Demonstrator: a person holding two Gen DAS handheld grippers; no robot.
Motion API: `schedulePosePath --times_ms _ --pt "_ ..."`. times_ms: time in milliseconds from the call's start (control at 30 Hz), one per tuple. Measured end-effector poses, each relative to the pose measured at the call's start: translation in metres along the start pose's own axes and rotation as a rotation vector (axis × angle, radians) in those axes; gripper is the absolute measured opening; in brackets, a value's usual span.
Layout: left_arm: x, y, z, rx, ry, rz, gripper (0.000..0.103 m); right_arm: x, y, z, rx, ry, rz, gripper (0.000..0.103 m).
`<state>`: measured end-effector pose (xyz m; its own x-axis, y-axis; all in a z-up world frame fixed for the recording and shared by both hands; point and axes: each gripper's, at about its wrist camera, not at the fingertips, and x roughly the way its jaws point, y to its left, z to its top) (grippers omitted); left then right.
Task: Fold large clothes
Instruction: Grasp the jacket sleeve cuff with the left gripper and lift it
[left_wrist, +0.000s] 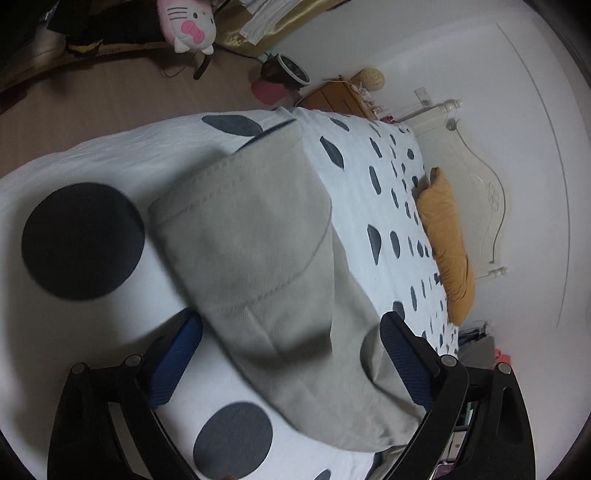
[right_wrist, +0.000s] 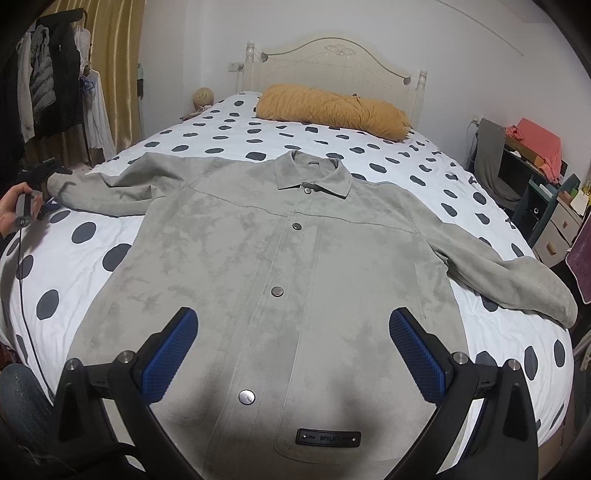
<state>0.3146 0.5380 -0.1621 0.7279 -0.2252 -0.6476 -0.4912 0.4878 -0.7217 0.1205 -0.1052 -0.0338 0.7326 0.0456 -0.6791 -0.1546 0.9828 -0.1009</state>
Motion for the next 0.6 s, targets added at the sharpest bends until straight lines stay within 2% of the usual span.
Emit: schedulePosePath --times_ms 200,300,400,500,600 --pt "0.01 0.0 0.015 -0.021 -0.01 -0.054 0.095 0.004 -0.001 0.0 0.002 0.008 -0.003 0.103" --pt "0.012 -0.001 0.018 -0.033 -0.021 -0.04 0.087 0.006 -0.001 -0.001 0.002 0.013 -0.002 0.103" --pt "0.016 -0.017 0.004 0.025 0.002 -0.036 0.087 0.007 -0.002 -0.002 0.004 0.014 -0.005 0.103" --pt "0.023 -0.029 -0.008 0.051 0.018 -0.021 0.093 0.009 -0.003 -0.003 0.012 0.017 -0.002 0.103" --pt "0.032 -0.034 -0.011 0.047 -0.007 -0.002 0.094 0.01 -0.002 -0.005 0.009 0.022 0.006 0.103"
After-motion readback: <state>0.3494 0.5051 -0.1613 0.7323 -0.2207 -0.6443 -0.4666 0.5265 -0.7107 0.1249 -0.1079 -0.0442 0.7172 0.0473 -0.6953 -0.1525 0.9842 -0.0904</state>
